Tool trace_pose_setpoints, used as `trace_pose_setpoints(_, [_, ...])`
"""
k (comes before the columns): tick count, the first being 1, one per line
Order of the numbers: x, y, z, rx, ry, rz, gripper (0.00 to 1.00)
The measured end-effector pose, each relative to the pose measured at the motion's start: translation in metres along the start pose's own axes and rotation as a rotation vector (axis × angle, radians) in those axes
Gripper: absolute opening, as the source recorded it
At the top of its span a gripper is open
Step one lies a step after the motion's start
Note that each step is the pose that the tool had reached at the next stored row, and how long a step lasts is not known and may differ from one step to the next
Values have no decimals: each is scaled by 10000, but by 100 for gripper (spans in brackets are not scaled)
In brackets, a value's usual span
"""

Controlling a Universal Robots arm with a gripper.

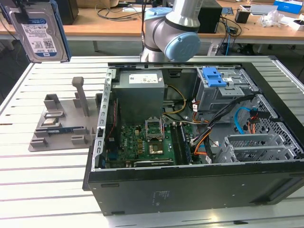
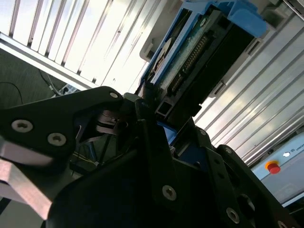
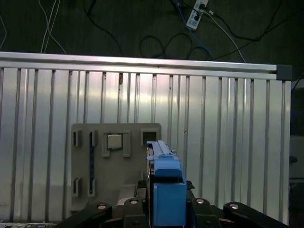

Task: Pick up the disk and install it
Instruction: 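Pick up the disk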

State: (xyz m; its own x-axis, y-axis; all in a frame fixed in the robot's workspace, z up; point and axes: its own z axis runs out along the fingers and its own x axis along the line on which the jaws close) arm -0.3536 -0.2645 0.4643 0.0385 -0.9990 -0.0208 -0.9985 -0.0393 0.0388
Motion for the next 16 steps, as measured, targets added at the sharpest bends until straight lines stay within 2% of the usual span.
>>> trace_pose_setpoints(3, [-9,4,-115,0,0,1,37])
trace_pose_setpoints(4, [-14,7,-181,-1,0,0,37])
trace_pose_setpoints(12, [-33,16,-458,-1,0,-1,37])
trace_pose_setpoints(14, [-35,18,-503,0,-6,-1,37])
trace_pose_setpoints(16, [-35,19,-505,1,-15,1,37])
